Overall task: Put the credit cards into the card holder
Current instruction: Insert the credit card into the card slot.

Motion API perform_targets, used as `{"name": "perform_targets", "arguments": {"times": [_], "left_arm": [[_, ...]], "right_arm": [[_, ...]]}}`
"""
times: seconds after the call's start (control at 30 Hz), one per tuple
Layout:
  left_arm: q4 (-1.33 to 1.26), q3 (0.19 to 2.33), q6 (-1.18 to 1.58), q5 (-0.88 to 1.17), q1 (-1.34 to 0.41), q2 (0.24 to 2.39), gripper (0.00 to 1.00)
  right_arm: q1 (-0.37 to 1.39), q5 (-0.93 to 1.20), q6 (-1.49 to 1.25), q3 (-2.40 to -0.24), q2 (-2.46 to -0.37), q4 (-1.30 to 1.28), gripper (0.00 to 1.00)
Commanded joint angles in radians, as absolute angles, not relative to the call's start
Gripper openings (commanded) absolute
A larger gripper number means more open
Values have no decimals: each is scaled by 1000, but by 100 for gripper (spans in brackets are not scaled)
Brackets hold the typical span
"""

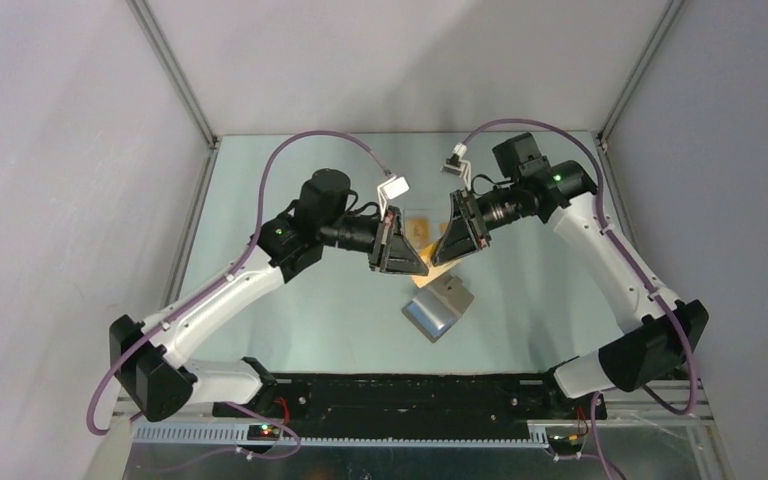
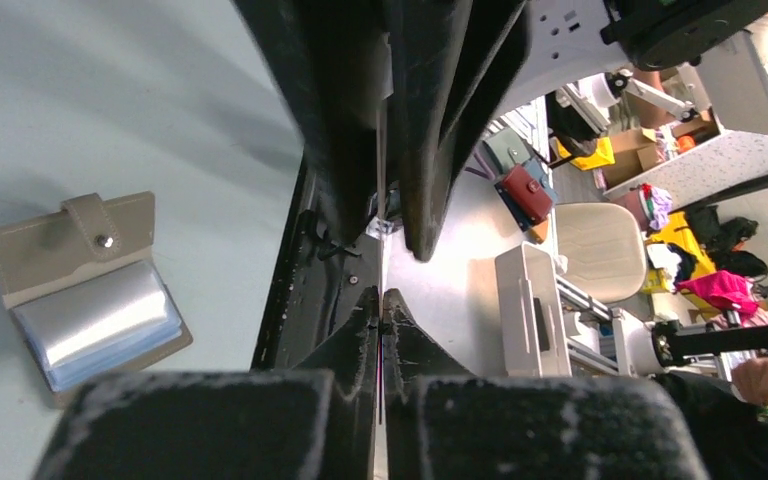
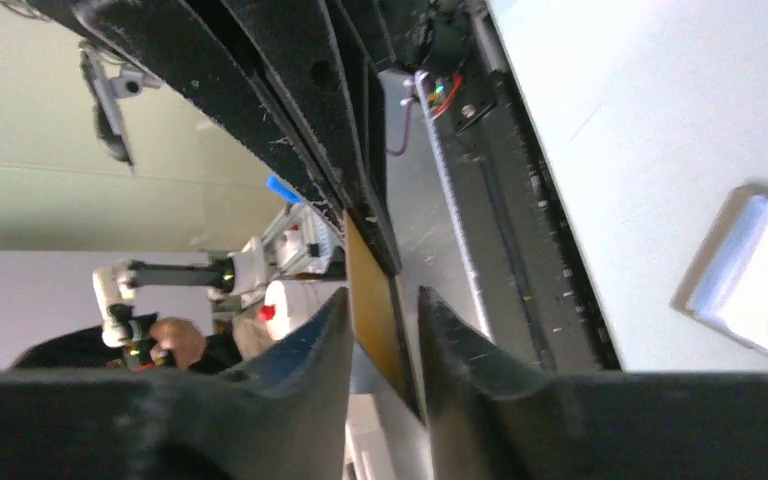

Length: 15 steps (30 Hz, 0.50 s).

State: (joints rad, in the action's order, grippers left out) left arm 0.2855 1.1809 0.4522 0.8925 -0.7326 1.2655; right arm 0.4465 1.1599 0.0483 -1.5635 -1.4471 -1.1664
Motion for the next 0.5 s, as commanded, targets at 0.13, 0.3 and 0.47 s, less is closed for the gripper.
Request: {"name": "perform_targets", "arguments": {"times": [0.13, 0.3, 0.47], "left_arm": [[239, 1177, 570, 574, -737, 1233, 0], [-34, 1016, 829, 319, -737, 1126, 0], [-434, 800, 1041, 140, -749, 1016, 0]], "right_arm": [[271, 983, -419, -1430, -1236, -703, 96], [235, 842, -591, -1304, -1090, -491, 99], [246, 915, -757, -1166, -1058, -240, 99]]}}
